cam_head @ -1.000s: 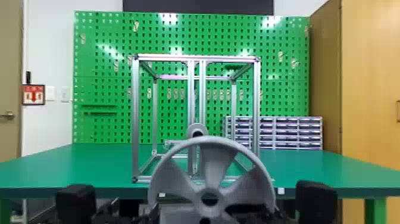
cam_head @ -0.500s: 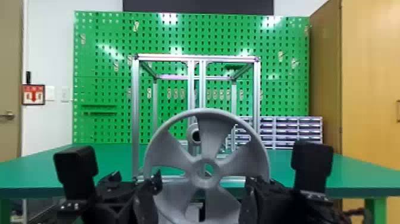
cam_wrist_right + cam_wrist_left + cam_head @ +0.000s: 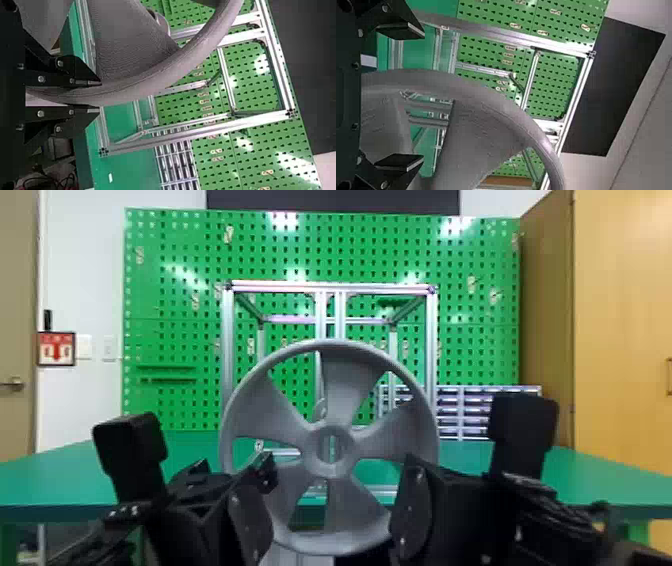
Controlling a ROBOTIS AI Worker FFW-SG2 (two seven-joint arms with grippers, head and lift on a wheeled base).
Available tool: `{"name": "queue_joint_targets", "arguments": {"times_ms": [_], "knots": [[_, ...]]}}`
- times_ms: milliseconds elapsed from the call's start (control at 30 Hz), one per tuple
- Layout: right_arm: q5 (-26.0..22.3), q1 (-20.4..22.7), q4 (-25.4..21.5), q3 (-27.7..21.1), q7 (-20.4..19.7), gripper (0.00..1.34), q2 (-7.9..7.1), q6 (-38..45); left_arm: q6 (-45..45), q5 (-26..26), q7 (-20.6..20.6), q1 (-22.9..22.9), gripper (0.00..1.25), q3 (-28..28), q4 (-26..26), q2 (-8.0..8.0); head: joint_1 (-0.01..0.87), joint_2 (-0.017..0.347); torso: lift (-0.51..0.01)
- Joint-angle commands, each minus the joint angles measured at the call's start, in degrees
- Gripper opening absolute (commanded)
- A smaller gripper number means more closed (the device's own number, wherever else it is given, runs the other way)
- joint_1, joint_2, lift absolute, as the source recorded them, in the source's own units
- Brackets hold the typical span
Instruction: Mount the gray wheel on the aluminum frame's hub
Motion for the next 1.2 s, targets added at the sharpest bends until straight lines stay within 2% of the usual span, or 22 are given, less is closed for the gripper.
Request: {"name": "queue_joint_targets", "arguments": {"times_ms": [0,633,733,867,1167], "knots": [[-0.24,0.00,0.00,0.03,0.00,0.24,0.06,0.03,-0.95,0.09,0.39,-0.53,1.06,-0.36,0.05,-0.14,-0.005,0.006,-0.499],[-1.73,0.35,-0.18,-0.14,0.00,0.24,0.06,-0.06,-4.02,-1.93,0.57,-0.44,1.03,0.79,2.87,-0.14,-0.005,0.006,-0.499],[-1.82,0.44,-0.26,0.12,0.00,0.24,0.06,-0.06,-4.37,-2.02,0.48,-0.44,0.96,0.79,3.31,-0.14,-0.005,0.006,-0.499],[-2.08,0.61,-0.35,0.39,0.00,0.24,0.06,-0.15,-4.81,-2.19,0.48,-0.53,0.79,0.96,3.66,-0.14,-0.005,0.006,-0.499],[-2.35,0.79,-0.62,0.65,0.00,0.24,0.06,-0.15,-5.25,-2.81,0.57,-0.53,0.52,0.79,3.83,-0.14,-0.005,0.006,-0.499]]}}
